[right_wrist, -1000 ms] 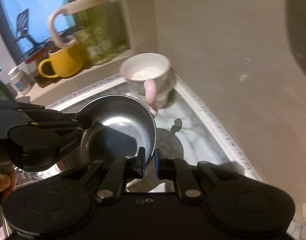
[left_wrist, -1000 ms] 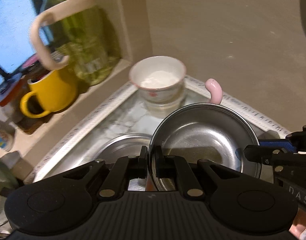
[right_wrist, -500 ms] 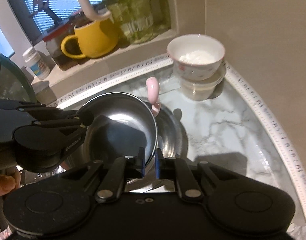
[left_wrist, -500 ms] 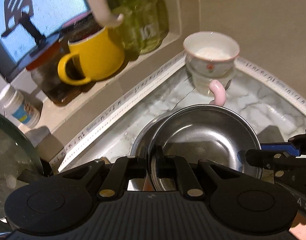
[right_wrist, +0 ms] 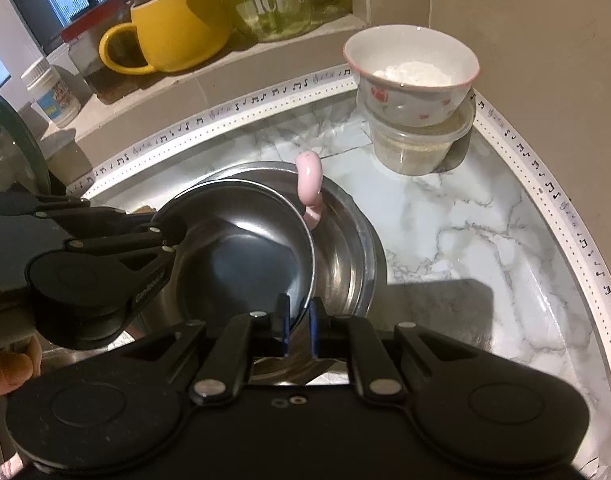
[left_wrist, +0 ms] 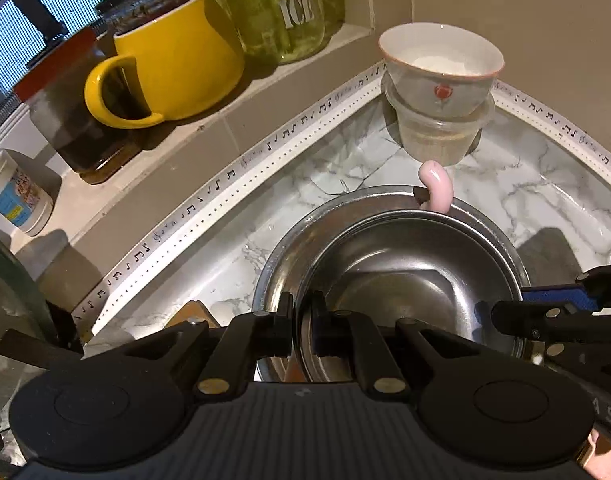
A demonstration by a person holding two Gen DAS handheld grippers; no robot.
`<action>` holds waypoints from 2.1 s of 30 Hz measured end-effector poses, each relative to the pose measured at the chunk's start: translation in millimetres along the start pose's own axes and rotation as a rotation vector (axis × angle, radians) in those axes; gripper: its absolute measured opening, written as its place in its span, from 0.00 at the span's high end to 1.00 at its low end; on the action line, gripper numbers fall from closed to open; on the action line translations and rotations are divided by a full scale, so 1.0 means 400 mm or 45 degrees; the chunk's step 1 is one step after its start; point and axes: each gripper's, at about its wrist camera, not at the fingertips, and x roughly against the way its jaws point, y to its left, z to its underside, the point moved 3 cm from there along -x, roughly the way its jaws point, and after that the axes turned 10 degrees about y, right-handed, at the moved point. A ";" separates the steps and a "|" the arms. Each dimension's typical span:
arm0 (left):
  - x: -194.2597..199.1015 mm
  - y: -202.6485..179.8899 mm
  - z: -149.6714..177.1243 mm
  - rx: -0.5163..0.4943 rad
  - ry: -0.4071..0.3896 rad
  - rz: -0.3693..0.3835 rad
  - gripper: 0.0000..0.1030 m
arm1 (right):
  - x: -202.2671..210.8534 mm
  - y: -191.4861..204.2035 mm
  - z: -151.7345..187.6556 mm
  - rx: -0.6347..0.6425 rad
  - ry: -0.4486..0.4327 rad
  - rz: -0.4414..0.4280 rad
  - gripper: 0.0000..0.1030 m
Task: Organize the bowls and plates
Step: 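Carry the pink-handled bowl with both grippers over the large steel bowl, then lower the pink-handled bowl into the large steel bowl and open both grippers, then move both grippers to the cream bowl beside the wall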
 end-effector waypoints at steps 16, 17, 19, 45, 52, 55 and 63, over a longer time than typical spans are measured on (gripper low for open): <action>0.000 -0.032 0.020 -0.166 0.009 -0.059 0.91 | -0.004 0.025 0.022 0.052 0.071 0.036 0.87; -0.001 -0.032 0.019 -0.163 0.010 -0.059 0.91 | -0.004 0.023 0.022 0.044 0.070 0.032 0.87; -0.005 -0.028 0.017 -0.150 0.017 -0.055 0.90 | -0.002 0.024 0.021 0.033 0.065 0.024 0.85; 0.039 -0.019 0.028 -0.047 -0.041 0.039 0.44 | 0.059 0.016 0.040 -0.036 -0.037 -0.031 0.64; 0.091 -0.017 0.054 -0.010 -0.074 0.121 0.38 | 0.110 0.010 0.077 -0.046 -0.090 -0.038 0.53; 0.121 -0.026 0.065 -0.018 -0.103 0.123 0.38 | 0.135 0.006 0.097 -0.052 -0.114 -0.038 0.50; 0.193 -0.056 0.104 -0.037 -0.159 0.158 0.27 | 0.203 -0.007 0.161 -0.061 -0.163 -0.042 0.43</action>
